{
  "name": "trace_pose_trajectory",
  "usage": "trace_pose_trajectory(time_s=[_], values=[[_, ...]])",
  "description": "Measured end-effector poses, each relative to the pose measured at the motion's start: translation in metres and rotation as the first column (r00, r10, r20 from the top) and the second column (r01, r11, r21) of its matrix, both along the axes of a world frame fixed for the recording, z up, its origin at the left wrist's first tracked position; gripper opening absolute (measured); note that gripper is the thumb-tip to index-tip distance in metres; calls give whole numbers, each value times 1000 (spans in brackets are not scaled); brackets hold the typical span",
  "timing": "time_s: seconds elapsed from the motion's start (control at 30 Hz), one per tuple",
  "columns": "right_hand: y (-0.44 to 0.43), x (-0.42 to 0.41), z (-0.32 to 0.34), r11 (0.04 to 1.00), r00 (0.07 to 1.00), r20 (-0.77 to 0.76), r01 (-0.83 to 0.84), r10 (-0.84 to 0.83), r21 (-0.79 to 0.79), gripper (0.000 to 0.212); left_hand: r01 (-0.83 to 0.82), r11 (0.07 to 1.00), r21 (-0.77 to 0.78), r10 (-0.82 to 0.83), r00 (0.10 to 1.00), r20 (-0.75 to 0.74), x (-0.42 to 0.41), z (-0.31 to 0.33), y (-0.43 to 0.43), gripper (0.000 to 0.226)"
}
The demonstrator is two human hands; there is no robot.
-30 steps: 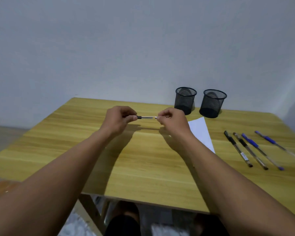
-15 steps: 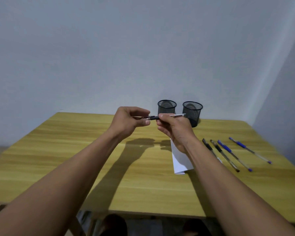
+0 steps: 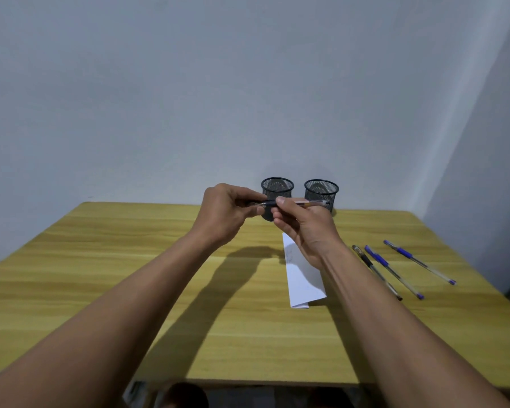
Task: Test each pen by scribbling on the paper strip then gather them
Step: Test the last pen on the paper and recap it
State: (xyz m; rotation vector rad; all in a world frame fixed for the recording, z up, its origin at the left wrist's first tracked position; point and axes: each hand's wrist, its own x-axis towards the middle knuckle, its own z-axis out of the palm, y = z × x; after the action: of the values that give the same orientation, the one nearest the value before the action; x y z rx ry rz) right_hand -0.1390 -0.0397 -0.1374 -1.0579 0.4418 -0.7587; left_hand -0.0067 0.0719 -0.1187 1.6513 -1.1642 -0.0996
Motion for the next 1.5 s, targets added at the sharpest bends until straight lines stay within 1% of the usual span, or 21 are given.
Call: trace_pose_trajectory(time_s=[0.13,0.27,0.37,0.43,0.5,0.57,0.67,0.77,0.9,0.97,1.13,1.23,1.33,1.4,1.5], values=[[-5,-3,3,999,999,17,40,-40,17,7,7,1000,19,-9,994,106,0,-2,-3,14],[-6,-5,3,999,999,1,48,-48,10,9,34,997,71,-43,991,129,0,-5,-8,14],[-20,-12,2,985,987,19,161,-162,58,9,-59,995,86,51,994,98,17,-4,-5,19],[-28,-21,-4,985,982,-80,170,-172,-33,8,-91,984,154,76,992,98,33,-6,1,17],[-30,-24,-14,981,970,-190,128,-155,-146,8,-107,973,205,86,991,105,42,-13,1,12],[-28,-20,-24,970,957,-240,111,-163,-214,8,-129,967,221,110,989,100,43,-23,-9,16],[-24,-12,-34,966,943,-279,117,-181,-232,10,-154,957,248,143,988,61,44,-42,-32,21],[-25,-7,-52,964,919,-330,150,-218,-220,22,-177,954,241,165,984,70,48,-63,-53,15],[-27,-2,-73,971,927,-307,171,-216,-167,18,-298,907,299,265,953,144,57,-85,-74,12],[-28,-1,-76,973,934,-293,157,-202,-168,17,-335,882,332,292,940,174,60,-93,-80,14],[-28,-1,-76,975,942,-290,119,-170,-185,13,-345,860,377,279,935,220,55,-104,-96,14],[-28,-1,-77,973,939,-291,132,-184,-191,13,-352,857,376,295,934,202,53,-103,-97,22],[-27,-1,-76,974,937,-285,157,-200,-166,14,-398,848,350,330,913,239,44,-102,-84,33],[-27,-1,-75,973,937,-277,181,-214,-141,14,-390,862,325,296,906,301,32,-102,-67,32],[-28,-2,-73,974,935,-279,189,-217,-123,17,-302,894,333,179,919,351,9,-105,-39,28]])
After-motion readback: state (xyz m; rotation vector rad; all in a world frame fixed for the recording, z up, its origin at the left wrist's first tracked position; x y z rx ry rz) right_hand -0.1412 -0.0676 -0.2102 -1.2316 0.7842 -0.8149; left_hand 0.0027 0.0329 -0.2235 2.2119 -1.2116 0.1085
